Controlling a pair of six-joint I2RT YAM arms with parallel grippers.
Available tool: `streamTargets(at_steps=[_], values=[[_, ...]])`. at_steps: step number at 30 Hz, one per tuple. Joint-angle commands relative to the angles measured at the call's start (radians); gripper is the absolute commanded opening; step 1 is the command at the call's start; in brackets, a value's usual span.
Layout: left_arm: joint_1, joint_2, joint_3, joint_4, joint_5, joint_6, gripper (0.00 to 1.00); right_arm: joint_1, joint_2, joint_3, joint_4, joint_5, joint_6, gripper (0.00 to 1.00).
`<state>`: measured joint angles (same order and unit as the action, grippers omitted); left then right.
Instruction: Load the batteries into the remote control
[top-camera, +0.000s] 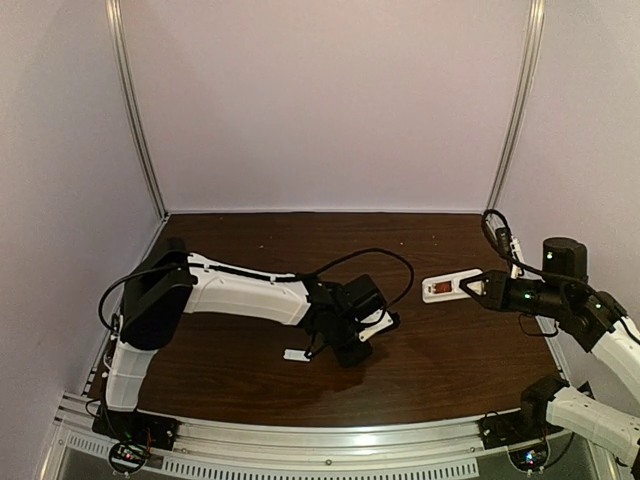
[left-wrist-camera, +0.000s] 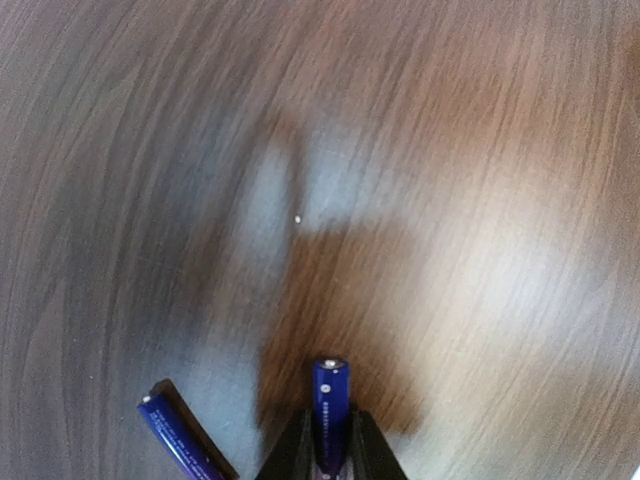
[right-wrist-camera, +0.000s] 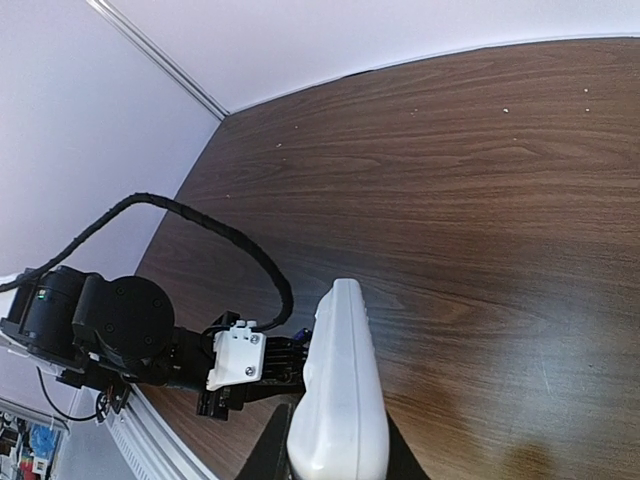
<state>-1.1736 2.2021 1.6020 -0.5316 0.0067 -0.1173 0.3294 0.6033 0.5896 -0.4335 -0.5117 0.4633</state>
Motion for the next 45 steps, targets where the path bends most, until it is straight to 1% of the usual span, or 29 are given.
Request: streamTargets(at_steps=[1, 4, 7, 10, 11, 15, 20, 22, 27, 29, 33, 37, 43, 45], values=[[-0.014, 0.064, 0.013, -0.107, -0.05, 0.013, 0.17, -0.003, -0.001, 0.031, -0.068, 0.076, -0.024, 0.0], [-0.019, 0.074, 0.025, -0.117, -0.057, 0.015, 0.16, -0.004, -0.006, 0.035, -0.068, 0.075, -0.017, 0.0], [-0.019, 0.065, 0.033, -0.121, -0.068, 0.005, 0.1, -0.004, -0.008, 0.032, -0.064, 0.066, -0.018, 0.0], [-0.018, 0.004, 0.02, -0.08, -0.057, -0.012, 0.03, -0.003, -0.011, 0.024, -0.053, 0.034, -0.024, 0.0], [-0.017, -0.03, 0.002, -0.05, -0.052, -0.019, 0.0, -0.003, -0.016, 0.019, -0.041, 0.012, -0.024, 0.0], [0.0, -0.221, -0.12, 0.101, -0.038, -0.03, 0.0, -0.004, -0.041, -0.014, 0.025, -0.09, -0.028, 0.0], [0.016, -0.481, -0.336, 0.328, -0.014, 0.003, 0.0, -0.003, -0.054, -0.055, 0.15, -0.24, -0.021, 0.0], [0.017, -0.557, -0.411, 0.419, -0.008, 0.024, 0.0, -0.003, -0.05, -0.069, 0.197, -0.288, -0.016, 0.0], [0.016, -0.69, -0.565, 0.641, 0.089, 0.085, 0.0, -0.002, -0.019, -0.092, 0.297, -0.34, 0.026, 0.0], [0.015, -0.711, -0.586, 0.698, 0.12, 0.105, 0.0, -0.002, 0.015, -0.107, 0.343, -0.369, 0.064, 0.0], [0.009, -0.706, -0.574, 0.74, 0.173, 0.171, 0.0, 0.0, 0.041, -0.158, 0.485, -0.406, 0.164, 0.0], [-0.006, -0.686, -0.552, 0.785, 0.193, 0.198, 0.0, 0.012, 0.077, -0.192, 0.57, -0.415, 0.227, 0.0], [-0.008, -0.606, -0.49, 0.772, 0.211, 0.231, 0.0, 0.067, 0.135, -0.208, 0.662, -0.403, 0.287, 0.0], [-0.01, -0.592, -0.478, 0.77, 0.212, 0.235, 0.0, 0.097, 0.165, -0.2, 0.665, -0.393, 0.284, 0.0]])
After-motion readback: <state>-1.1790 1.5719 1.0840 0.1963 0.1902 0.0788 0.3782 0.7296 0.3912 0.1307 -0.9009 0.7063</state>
